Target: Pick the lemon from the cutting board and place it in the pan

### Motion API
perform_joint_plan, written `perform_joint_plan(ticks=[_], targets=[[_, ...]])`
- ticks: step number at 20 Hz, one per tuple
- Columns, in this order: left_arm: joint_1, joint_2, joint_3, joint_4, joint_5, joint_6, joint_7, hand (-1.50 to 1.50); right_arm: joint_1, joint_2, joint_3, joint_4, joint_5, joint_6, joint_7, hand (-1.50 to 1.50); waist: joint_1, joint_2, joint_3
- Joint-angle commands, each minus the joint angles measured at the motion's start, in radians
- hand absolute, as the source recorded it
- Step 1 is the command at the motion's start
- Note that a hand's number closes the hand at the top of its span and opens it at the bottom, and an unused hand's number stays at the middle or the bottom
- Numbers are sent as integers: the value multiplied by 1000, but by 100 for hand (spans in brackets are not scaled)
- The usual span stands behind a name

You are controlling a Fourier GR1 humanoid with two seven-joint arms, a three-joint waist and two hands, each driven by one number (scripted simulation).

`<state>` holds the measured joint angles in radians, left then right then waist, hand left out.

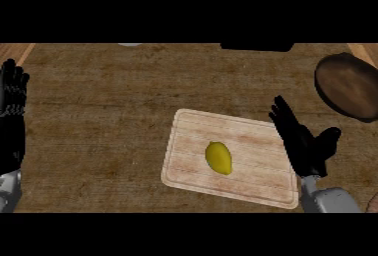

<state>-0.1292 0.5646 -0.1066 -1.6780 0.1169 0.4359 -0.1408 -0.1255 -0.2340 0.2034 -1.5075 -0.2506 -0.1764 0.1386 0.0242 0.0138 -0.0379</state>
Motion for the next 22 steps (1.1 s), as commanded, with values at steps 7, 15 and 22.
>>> perform_joint_plan(ticks=[7, 15, 22], targets=[[-29, -115, -98, 81, 149, -124, 136, 0, -241, -78, 294, 39, -22, 582, -104, 150, 45, 22, 40], [-52, -153, -81, 192, 150, -128, 126, 0, -291, -313, 23, 177, 191, 558, -709, -150, -21, -2, 39], [-83, -139, -51, 206, 163, -161, 155, 0, -457, -568, 23, 187, 297, 772, -694, -150, -14, -12, 37]])
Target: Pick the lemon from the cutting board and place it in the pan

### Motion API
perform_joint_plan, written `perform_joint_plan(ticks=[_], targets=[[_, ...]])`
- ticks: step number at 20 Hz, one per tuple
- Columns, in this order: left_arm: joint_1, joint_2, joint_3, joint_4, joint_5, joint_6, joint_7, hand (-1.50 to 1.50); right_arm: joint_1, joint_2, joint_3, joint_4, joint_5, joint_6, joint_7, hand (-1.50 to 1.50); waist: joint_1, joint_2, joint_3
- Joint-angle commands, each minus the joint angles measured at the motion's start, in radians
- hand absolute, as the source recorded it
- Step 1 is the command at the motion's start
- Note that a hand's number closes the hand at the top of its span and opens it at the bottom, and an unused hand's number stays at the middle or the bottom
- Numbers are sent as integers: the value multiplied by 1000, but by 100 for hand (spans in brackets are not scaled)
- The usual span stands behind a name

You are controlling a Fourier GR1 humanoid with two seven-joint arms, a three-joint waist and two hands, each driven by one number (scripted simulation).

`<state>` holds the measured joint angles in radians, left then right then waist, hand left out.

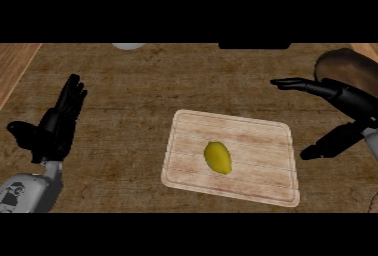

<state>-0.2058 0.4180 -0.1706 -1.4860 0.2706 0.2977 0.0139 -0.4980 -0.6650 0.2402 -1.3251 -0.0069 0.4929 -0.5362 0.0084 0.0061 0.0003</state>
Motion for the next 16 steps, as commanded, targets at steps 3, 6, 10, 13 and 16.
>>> perform_joint_plan(ticks=[3, 6, 10, 13, 16], targets=[[-12, -16, 14, 52, -8, -24, -29, 0, -152, -115, 17, -69, 60, 148, 130, -150, -8, -7, -2], [-58, -29, 22, 77, -27, -28, 18, 0, -201, -26, 3, -115, 46, 152, 272, -150, -10, -8, -1], [-46, -15, 56, 50, -9, -53, 27, 0, -273, 42, 24, -175, 100, 124, 363, -150, -4, -9, -1], [-75, -37, 72, 78, -34, -63, 41, 0, -284, 97, 8, -131, 151, 155, 345, -150, -6, -6, -1], [-49, -32, 79, 54, -56, -72, 23, 0, -287, 147, 14, -192, 102, 216, 449, -150, -6, -8, -1]])
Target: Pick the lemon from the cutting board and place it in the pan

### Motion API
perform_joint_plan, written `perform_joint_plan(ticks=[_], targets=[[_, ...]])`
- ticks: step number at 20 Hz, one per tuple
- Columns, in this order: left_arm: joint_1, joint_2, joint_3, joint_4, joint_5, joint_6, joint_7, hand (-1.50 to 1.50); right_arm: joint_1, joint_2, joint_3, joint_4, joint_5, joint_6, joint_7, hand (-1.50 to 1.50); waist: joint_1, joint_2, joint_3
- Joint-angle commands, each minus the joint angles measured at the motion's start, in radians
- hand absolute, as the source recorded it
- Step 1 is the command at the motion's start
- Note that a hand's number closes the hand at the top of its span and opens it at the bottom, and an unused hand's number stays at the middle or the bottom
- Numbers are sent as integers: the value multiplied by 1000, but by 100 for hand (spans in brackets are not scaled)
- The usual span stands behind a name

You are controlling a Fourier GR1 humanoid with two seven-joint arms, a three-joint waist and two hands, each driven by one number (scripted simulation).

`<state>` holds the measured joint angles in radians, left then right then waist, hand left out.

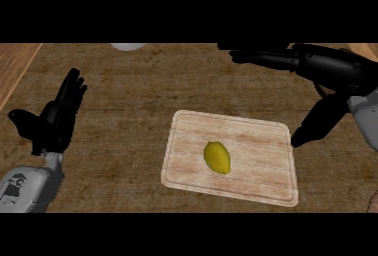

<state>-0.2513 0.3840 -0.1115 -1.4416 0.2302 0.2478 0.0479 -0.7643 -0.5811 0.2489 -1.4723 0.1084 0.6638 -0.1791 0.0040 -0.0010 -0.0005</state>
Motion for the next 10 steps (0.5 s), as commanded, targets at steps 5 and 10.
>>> perform_joint_plan(ticks=[5, 10], targets=[[76, -16, 25, -59, -19, -34, -9, 0, 36, 91, -4, -73, -49, 135, 79, -150, 2, -1, 0], [53, -49, 26, -47, -56, -23, 6, 0, 110, 186, 86, -171, 81, 82, 195, -150, -1, -1, 0]])
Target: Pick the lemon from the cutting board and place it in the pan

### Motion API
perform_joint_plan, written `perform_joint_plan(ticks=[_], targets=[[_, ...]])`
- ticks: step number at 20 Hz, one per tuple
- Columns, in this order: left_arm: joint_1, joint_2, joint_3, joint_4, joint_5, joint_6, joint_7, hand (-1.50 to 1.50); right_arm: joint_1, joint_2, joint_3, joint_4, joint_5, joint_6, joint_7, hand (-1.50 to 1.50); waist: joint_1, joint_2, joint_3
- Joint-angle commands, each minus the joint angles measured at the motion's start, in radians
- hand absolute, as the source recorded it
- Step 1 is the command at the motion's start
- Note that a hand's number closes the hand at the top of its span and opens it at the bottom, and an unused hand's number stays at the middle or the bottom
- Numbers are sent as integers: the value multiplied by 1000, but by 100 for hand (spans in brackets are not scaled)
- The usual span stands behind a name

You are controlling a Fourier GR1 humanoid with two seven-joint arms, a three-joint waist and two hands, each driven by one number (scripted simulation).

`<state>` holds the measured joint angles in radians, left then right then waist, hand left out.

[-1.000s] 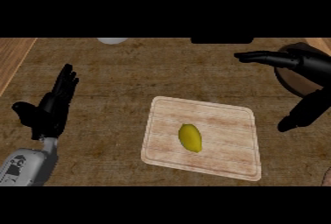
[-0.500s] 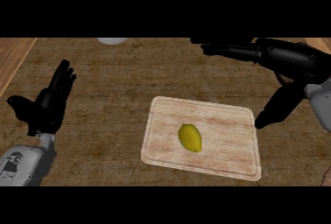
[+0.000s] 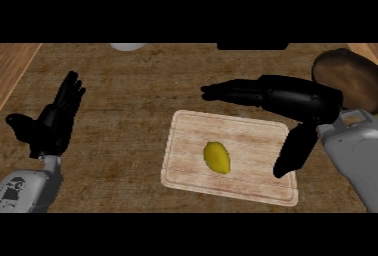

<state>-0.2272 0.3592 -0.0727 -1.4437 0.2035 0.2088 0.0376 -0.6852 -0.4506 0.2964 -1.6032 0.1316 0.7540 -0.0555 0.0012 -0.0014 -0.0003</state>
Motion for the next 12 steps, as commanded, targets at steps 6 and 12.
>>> perform_joint_plan(ticks=[6, 12], targets=[[-4, -42, 19, 7, -52, -18, -2, 0, 84, 69, 14, -22, 152, 16, 80, -150, 0, 1, 0], [-36, -53, 47, 51, -50, -58, -23, 0, -2, 130, 27, 107, 272, -5, 97, -150, 7, 4, 0]])
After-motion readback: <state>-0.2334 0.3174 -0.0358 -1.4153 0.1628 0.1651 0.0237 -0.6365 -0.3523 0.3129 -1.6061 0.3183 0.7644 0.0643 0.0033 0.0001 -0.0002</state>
